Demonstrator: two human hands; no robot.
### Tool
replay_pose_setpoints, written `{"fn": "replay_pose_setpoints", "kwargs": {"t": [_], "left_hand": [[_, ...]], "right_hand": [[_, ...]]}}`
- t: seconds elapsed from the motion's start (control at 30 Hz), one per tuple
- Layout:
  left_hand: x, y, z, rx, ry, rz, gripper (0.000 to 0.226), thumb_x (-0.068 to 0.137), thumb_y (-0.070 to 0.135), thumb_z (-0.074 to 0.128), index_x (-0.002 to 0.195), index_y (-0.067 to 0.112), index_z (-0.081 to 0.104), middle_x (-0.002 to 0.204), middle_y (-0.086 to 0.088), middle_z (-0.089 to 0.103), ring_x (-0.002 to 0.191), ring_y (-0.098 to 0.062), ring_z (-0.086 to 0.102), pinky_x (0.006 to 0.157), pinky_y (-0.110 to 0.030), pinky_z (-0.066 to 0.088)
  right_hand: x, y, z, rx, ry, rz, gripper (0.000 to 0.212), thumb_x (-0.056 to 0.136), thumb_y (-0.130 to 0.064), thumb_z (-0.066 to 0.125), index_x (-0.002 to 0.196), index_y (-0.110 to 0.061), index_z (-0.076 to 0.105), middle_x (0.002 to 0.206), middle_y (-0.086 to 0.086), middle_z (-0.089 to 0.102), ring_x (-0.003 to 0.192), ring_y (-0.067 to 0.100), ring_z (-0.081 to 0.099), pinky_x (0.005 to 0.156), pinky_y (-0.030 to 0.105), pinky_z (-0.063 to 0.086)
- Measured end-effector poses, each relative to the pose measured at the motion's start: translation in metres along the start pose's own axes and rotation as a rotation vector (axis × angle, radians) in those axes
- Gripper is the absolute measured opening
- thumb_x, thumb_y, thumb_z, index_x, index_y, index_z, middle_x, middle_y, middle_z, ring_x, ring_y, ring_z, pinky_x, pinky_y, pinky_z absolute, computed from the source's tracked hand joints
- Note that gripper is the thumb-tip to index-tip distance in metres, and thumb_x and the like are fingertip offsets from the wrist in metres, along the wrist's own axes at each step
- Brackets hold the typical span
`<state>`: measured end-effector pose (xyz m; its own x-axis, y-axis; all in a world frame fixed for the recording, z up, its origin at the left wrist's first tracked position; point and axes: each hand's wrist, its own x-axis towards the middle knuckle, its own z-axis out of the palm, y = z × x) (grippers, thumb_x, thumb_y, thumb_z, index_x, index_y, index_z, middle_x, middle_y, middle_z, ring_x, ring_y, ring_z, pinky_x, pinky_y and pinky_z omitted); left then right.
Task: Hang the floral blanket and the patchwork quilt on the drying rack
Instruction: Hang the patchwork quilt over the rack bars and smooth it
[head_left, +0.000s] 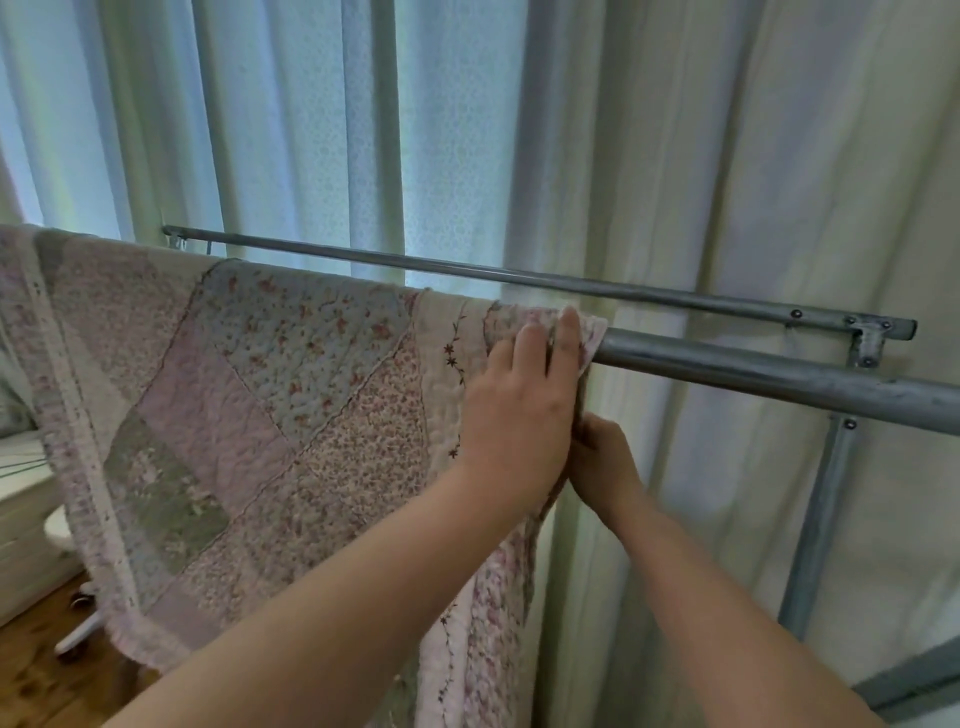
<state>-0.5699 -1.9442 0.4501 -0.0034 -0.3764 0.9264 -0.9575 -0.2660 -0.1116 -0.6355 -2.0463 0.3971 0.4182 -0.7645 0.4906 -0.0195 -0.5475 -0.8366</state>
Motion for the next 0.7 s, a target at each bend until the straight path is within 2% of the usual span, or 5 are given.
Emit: {"fn": "replay_pose_setpoints", "kwargs": {"t": [0.17,0.33,0.43,0.53,0.7], "left_hand": [[-0.031,0.002,0.01,-0.086,-0.016,0.002,0.053,0.074,0.011,0.037,0.124,0.005,0.056,0.084,-0.011,0.067,0.048,-0.022,0.056,0.038,-0.026,0.04],[-0.042,-0.001,0.024,-0.417,-0.414,-0.232,0.054,0.079,0.018,0.06,0.126,0.003,0.04,0.102,-0.019,0.058,0.072,-0.038,0.061,0.052,-0.035,0.039],[-0.046,-0.006,0.037,-0.306,-0.607,-0.319,0.037,0.082,0.033,0.054,0.109,0.008,0.045,0.093,-0.014,0.061,0.082,-0.034,0.06,0.06,-0.035,0.04],[-0.051,-0.003,0.039,-0.374,-0.738,-0.354,0.028,0.087,0.035,0.047,0.072,0.011,0.048,0.072,-0.011,0.057,0.067,-0.031,0.057,0.054,-0.031,0.042],[-0.046,0.01,0.037,-0.501,-0.699,-0.401,0.032,0.086,0.028,0.045,0.058,0.013,0.042,0.064,-0.009,0.05,0.061,-0.03,0.048,0.049,-0.03,0.033]], "right_hand": [[0.005,-0.01,-0.011,0.101,0.174,-0.167,0.031,0.087,-0.011,0.053,0.06,-0.026,0.057,0.052,-0.019,0.064,0.05,-0.012,0.054,0.045,0.007,0.041],[-0.002,-0.004,-0.012,0.03,0.075,-0.119,0.024,0.082,-0.011,0.064,0.07,-0.032,0.065,0.068,-0.018,0.069,0.068,-0.003,0.064,0.057,0.012,0.049],[-0.01,0.004,-0.014,-0.071,-0.072,-0.013,0.015,0.082,-0.011,0.063,0.068,-0.016,0.064,0.062,-0.002,0.067,0.058,0.011,0.063,0.05,0.021,0.049],[-0.009,0.005,-0.019,-0.193,-0.065,-0.026,0.028,0.086,-0.018,0.061,0.06,-0.009,0.058,0.05,-0.001,0.057,0.041,0.005,0.052,0.045,0.027,0.042],[-0.011,0.004,-0.026,-0.258,-0.188,-0.024,0.027,0.088,-0.003,0.053,0.065,-0.014,0.062,0.057,0.002,0.062,0.047,0.013,0.058,0.049,0.035,0.051]]}}
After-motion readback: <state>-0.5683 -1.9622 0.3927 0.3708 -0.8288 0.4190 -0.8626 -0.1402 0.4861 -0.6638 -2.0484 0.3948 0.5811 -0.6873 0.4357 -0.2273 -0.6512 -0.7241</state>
